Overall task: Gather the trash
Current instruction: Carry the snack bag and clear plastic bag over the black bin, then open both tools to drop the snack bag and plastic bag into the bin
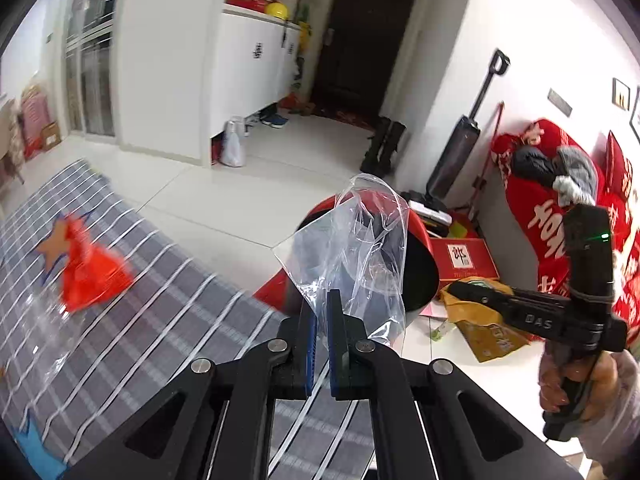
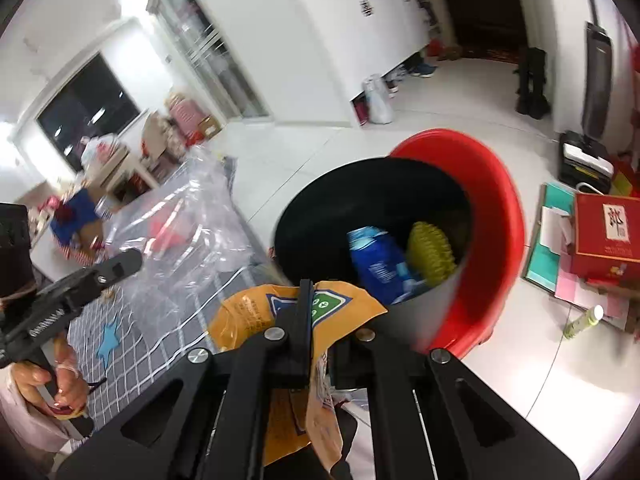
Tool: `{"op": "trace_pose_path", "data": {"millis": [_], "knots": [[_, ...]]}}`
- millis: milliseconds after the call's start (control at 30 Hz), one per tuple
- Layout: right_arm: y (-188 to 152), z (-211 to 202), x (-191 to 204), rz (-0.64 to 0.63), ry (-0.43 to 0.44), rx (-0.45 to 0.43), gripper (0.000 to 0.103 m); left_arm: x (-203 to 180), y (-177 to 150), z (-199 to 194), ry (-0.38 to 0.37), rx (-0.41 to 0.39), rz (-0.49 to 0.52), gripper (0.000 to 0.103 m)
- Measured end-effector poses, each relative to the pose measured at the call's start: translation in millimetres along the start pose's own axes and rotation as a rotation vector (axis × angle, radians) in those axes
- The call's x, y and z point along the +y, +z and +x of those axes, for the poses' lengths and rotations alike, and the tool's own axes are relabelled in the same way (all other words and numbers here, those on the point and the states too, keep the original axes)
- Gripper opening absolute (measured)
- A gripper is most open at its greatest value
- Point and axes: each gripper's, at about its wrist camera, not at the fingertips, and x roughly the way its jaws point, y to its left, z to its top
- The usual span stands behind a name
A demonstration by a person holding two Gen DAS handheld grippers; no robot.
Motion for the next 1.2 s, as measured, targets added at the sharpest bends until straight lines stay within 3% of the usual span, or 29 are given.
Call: {"op": "trace_pose_path", "data": {"millis": [233, 467, 733, 1200], "knots": [[12, -6, -24, 0.046, -0.041, -0.055, 0.007, -25, 25, 64, 0.03, 0.055, 0.033, 0.101], [22, 3, -34, 0.072, -0.054, -0.073, 0.007, -36, 25, 111, 0.089, 0.13, 0.056, 0.102], [32, 17, -41, 0.087, -0.055, -0.078, 0.007, -39, 22, 131, 0.143, 0.161, 0.075, 0.102], [44, 29, -48, 0.111, -0.052, -0.083, 0.007, -33, 20, 136, 0.144, 0.158, 0.062, 0.102]]}}
